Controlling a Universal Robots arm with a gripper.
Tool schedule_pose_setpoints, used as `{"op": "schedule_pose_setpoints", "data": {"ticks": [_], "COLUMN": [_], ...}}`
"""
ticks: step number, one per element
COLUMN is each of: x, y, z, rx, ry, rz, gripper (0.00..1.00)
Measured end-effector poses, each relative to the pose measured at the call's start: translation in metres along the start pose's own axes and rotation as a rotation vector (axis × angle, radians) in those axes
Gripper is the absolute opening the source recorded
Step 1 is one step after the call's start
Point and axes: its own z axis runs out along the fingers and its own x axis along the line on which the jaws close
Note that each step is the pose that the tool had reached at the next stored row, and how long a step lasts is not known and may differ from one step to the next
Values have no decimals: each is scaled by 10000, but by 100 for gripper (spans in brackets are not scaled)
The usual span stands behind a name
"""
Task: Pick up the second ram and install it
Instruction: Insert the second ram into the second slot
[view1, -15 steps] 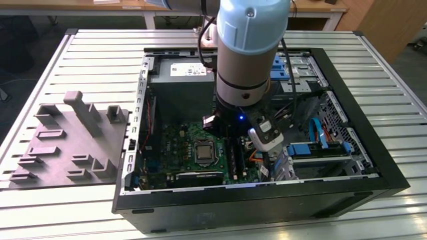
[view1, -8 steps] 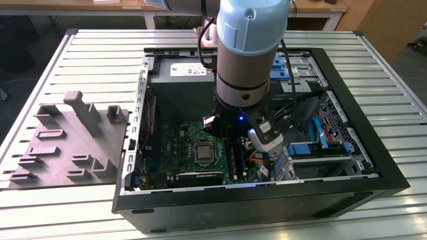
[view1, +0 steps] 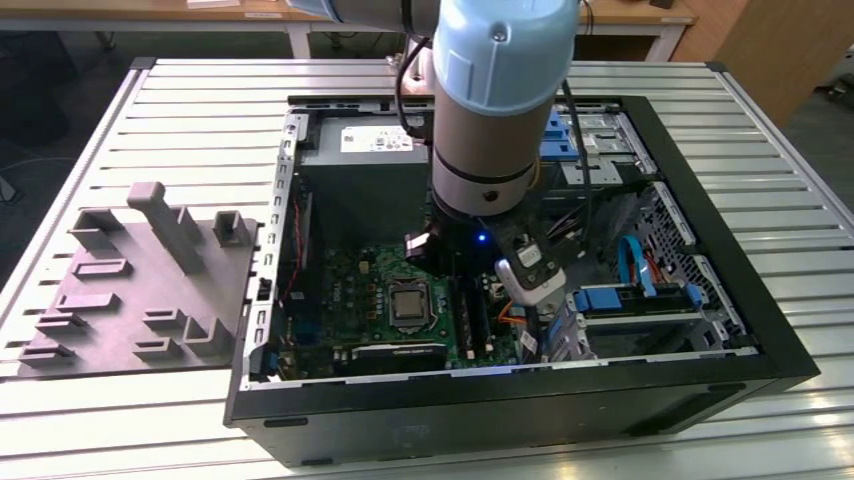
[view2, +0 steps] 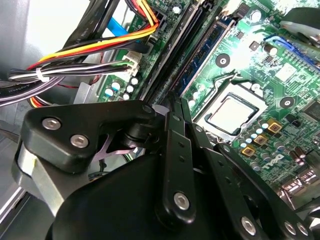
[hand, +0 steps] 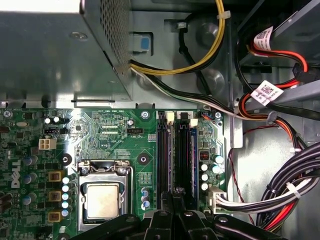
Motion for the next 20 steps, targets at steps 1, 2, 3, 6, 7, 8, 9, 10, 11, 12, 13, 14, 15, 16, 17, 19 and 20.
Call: {"op": "schedule_pose_setpoints", "data": {"ticks": [1, 2, 3, 6, 7, 8, 9, 10, 11, 12, 13, 14, 15, 16, 17, 19, 20], "x": [0, -1, 0, -1, -1, -1, 0, 0, 0, 1, 1, 1, 1, 1, 1, 2, 2], "y": [-1, -2, -3, -3, -3, -4, -6, -8, -11, -13, -14, -14, -15, -15, -17, -21, -21], "z": [0, 0, -1, 0, 0, 0, 1, 4, 7, 12, 13, 12, 12, 14, 18, 24, 26], "rx": [-36, -69, -100, -180, -198, -213, -225, -232, -234, -236, -235, -236, -239, -243, -246, -242, -242], "ry": [1, 2, 2, 3, 3, 4, 2, 0, -3, -6, -7, -7, -7, -7, -8, -9, -10], "rz": [1, 1, 3, 7, 7, 8, 9, 8, 9, 9, 8, 7, 8, 8, 8, 8, 8], "gripper": [11, 11, 11, 11, 11, 11, 11, 11, 11, 11, 11, 11, 11, 11, 11, 11, 11]}}
